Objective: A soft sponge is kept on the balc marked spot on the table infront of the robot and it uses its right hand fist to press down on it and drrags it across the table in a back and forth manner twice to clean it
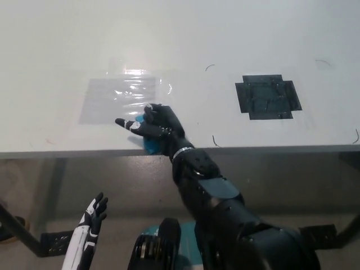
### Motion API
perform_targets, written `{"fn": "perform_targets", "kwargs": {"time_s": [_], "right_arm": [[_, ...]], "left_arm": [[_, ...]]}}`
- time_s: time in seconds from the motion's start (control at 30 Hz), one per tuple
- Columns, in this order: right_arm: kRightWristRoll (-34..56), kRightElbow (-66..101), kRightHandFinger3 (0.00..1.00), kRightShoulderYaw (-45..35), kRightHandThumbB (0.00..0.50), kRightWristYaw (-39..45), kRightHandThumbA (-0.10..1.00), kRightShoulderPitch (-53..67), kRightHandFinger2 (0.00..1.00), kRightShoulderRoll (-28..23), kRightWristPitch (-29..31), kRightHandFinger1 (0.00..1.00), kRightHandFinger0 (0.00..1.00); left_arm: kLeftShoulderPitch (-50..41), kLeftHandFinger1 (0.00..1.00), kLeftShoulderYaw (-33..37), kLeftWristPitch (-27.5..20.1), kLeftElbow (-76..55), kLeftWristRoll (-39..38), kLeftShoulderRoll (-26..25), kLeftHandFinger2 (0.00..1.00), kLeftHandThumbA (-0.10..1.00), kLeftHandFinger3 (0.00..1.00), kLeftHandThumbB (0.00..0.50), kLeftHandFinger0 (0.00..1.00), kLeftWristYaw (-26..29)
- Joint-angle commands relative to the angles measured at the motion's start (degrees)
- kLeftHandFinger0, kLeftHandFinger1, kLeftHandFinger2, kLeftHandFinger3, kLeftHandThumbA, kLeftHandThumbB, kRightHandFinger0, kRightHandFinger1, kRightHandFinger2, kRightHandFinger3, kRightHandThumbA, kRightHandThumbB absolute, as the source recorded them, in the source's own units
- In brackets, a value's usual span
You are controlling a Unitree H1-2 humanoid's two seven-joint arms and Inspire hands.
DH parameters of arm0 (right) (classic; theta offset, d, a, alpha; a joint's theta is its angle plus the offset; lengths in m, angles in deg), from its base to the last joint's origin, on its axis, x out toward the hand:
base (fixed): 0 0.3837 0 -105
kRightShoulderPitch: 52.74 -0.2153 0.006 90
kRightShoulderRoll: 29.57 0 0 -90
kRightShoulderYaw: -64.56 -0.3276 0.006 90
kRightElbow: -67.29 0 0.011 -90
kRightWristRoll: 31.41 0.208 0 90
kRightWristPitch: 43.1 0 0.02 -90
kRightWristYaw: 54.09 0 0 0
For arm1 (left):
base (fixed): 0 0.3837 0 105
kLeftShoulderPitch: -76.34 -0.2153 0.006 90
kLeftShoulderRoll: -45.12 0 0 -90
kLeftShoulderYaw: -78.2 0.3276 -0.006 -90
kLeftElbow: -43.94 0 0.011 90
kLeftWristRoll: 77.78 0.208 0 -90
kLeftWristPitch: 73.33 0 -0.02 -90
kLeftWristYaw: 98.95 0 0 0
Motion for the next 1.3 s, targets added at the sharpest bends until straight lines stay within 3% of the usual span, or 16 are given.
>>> {"fn": "perform_targets", "kwargs": {"time_s": [0.0, 0.37, 0.47, 0.57, 0.67, 0.73, 0.77, 0.8, 0.87, 0.93, 1.03, 1.07, 1.17, 1.23, 1.27], "right_arm": [[1.28, -1.5, 0.0, -1.39, 0.267, -0.81, 1.0, 1.38, 0.0, -5.59, -2.89, 0.0, 0.0], [4.83, -1.57, 0.0, -7.17, 0.224, -0.62, 1.0, 3.7, 0.0, -22.23, -3.98, 0.0, 0.0], [5.55, -1.6, 0.0, -8.73, 0.252, -0.86, 1.0, 5.18, 0.0, -25.61, -3.78, 0.0, 0.0], [6.18, -1.51, 0.0, -10.01, 0.233, -1.59, 1.0, 6.88, 0.0, -29.69, -4.37, 0.0, 0.0], [7.39, -1.8, 0.05, -12.03, 0.226, -1.77, 1.0, 9.48, 0.03, -34.47, -4.39, 0.0, 0.0], [8.82, -1.85, 0.06, -13.68, 0.261, -1.29, 1.0, 10.78, 0.03, -36.39, -4.67, 0.0, 0.0], [9.24, -1.79, 0.11, -14.54, 0.25, -1.73, 1.0, 11.73, 0.11, -37.5, -4.62, 0.0, 0.0], [8.95, -1.67, 0.16, -14.57, 0.246, -1.96, 1.0, 12.27, 0.15, -38.02, -4.15, 0.0, 0.0], [10.58, -1.46, 0.36, -16.43, 0.246, -0.66, 1.0, 13.5, 0.34, -39.35, -4.48, 0.0, 0.0], [10.63, -1.42, 0.36, -16.81, 0.22, -0.88, 1.0, 14.2, 0.35, -40.42, -4.39, 0.0, 0.0], [10.76, -0.97, 0.37, -17.18, 0.223, -0.86, 1.0, 14.91, 0.35, -41.36, -4.34, 0.0, 0.0], [10.96, -0.8, 0.41, -17.35, 0.203, -0.92, 1.0, 15.02, 0.37, -41.61, -4.5, 0.0, 0.0], [10.95, -0.48, 0.39, -17.15, 0.194, -0.85, 1.0, 15.09, 0.35, -41.71, -4.24, 0.0, 0.0], [10.85, -0.21, 0.33, -16.82, 0.179, -1.04, 1.0, 14.98, 0.34, -41.21, -4.08, 0.0, 0.0], [10.96, -0.26, 0.34, -16.84, 0.178, -1.25, 1.0, 14.68, 0.38, -40.8, -4.16, 0.01, 0.0]], "left_arm": [[0.25, 1.0, 0.07, -1.96, -1.17, 0.72, -0.03, 1.0, 1.0, 1.0, 0.0, 1.0, 0.99], [0.07, 1.0, 0.13, -2.58, 0.84, 0.14, 0.06, 1.0, 1.0, 1.0, 0.0, 1.0, 0.75], [-0.05, 1.0, 0.25, -2.55, 0.94, 0.7, 0.0, 1.0, 1.0, 1.0, 0.0, 1.0, 0.84], [0.06, 1.0, 0.24, -2.28, 0.96, 0.26, -0.06, 1.0, 1.0, 1.0, 0.0, 1.0, 0.58], [0.43, 1.0, 0.21, -2.41, 1.53, -0.05, -0.35, 1.0, 1.0, 1.0, 0.0, 1.0, 0.31], [0.59, 1.0, 0.2, -2.21, 1.54, -0.11, -0.41, 1.0, 1.0, 1.0, 0.0, 1.0, 0.23], [0.56, 1.0, 0.19, -2.13, 1.51, -0.07, -0.55, 1.0, 1.0, 1.0, 0.0, 1.0, 0.16], [0.53, 1.0, 0.21, -2.07, 1.46, -0.03, -0.6, 1.0, 1.0, 1.0, 0.0, 1.0, 0.12], [0.68, 1.0, 0.11, -1.36, 1.19, -0.26, -0.81, 1.0, 1.0, 1.0, 0.0, 1.0, -0.11], [0.85, 1.0, 0.13, -1.41, 1.43, -0.19, -0.84, 1.0, 1.0, 1.0, 0.0, 1.0, -0.09], [1.07, 1.0, 0.2, -1.27, 1.62, -0.51, -0.95, 1.0, 1.0, 1.0, 0.0, 1.0, -0.32], [1.11, 1.0, 0.28, -1.54, 1.79, -0.74, -0.96, 1.0, 1.0, 1.0, 0.0, 1.0, -0.46], [1.4, 1.0, 0.43, -1.88, 2.34, -0.66, -1.0, 1.0, 1.0, 1.0, 0.0, 1.0, -0.54], [1.5, 1.0, 0.52, -1.81, 2.48, -0.39, -1.02, 1.0, 1.0, 1.0, 0.0, 1.0, -0.52], [1.48, 1.0, 0.6, -1.39, 2.28, -0.7, -1.11, 1.0, 1.0, 1.0, 0.0, 1.0, -0.88]]}}
